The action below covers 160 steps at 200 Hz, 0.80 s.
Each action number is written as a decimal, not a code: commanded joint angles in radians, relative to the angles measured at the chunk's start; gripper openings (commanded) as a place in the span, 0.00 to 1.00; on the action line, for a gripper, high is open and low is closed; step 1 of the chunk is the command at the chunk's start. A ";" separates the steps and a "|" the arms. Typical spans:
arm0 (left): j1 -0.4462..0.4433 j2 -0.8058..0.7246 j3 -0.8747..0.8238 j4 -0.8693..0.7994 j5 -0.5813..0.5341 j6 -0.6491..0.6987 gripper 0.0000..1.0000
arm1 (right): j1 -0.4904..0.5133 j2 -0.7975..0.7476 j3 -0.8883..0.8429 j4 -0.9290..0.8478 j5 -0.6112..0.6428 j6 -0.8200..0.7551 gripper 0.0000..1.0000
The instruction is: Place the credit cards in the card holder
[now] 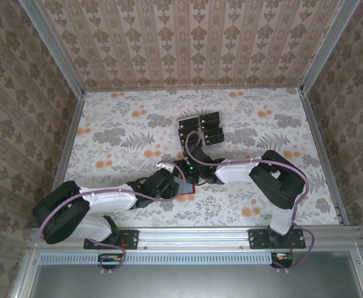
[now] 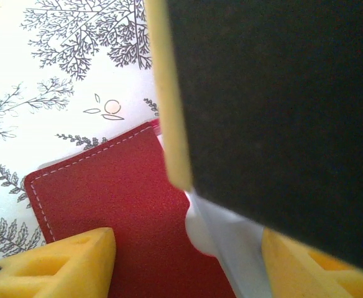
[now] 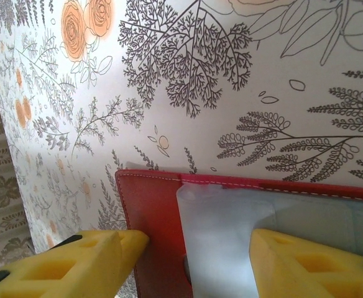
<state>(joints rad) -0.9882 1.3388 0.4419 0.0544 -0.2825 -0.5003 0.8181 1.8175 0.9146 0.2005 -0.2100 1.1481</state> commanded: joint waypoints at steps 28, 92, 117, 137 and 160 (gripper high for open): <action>-0.008 0.028 -0.001 -0.013 -0.020 -0.019 0.63 | -0.002 -0.125 -0.003 -0.146 0.062 -0.084 0.59; -0.009 0.027 -0.015 0.002 -0.020 -0.028 0.63 | -0.002 -0.097 -0.016 -0.113 0.039 -0.078 0.59; -0.009 0.025 -0.020 0.003 -0.021 -0.029 0.63 | 0.001 -0.065 -0.002 -0.098 0.019 -0.077 0.59; -0.009 0.025 -0.023 0.006 -0.023 -0.032 0.63 | 0.002 -0.037 0.012 -0.089 0.002 -0.077 0.59; -0.009 0.025 -0.026 0.008 -0.024 -0.036 0.63 | 0.002 -0.009 0.025 -0.086 -0.004 -0.077 0.59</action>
<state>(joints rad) -0.9890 1.3495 0.4389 0.0826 -0.2977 -0.5198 0.8162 1.7710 0.9100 0.1005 -0.1883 1.0767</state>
